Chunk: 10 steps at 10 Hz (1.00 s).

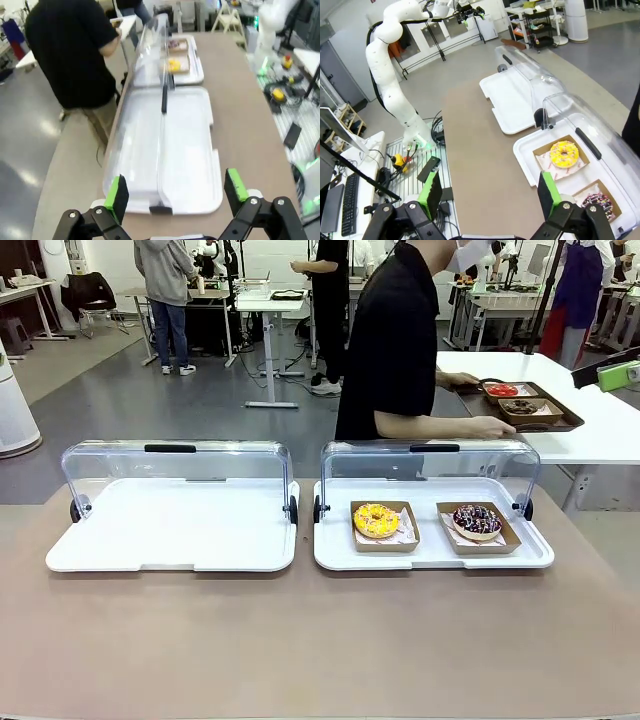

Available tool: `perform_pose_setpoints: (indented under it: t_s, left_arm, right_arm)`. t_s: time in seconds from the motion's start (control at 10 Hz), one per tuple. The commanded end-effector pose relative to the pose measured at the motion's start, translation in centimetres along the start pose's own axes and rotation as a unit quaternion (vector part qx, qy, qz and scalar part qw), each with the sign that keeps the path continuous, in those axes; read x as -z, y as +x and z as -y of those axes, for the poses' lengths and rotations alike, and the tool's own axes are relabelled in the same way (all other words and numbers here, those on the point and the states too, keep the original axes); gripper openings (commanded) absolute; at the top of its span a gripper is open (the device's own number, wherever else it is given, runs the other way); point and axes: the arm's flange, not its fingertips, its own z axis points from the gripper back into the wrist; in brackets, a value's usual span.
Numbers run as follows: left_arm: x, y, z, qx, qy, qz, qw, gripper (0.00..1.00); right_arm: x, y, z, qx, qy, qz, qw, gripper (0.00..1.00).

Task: Provide the desired donut to the person.
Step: Place the picked Paper togo box onto the Handle tray extended by the person.

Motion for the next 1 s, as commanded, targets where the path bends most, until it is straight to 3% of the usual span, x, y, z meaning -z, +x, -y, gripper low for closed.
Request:
perform_pose_setpoints:
  t_s: [0.0, 0.5, 0.9]
  left_arm:
    - [2.51, -1.28, 1.71, 0.009, 0.016, -0.035, 0.999, 1.0]
    - [2.97, -0.55, 1.61, 0.025, 0.077, 0.018, 0.997, 1.0]
    - [2.85, -0.51, 1.54, 0.026, 0.084, 0.03, 0.996, 1.0]
  right_arm:
    - [0.14, 0.21, -0.02, -0.007, 0.004, 0.007, 1.0, 1.0]
    - [0.14, 0.21, -0.02, -0.007, 0.004, 0.007, 1.0, 1.0]
    - [0.14, 0.21, -0.02, -0.007, 0.004, 0.007, 1.0, 1.0]
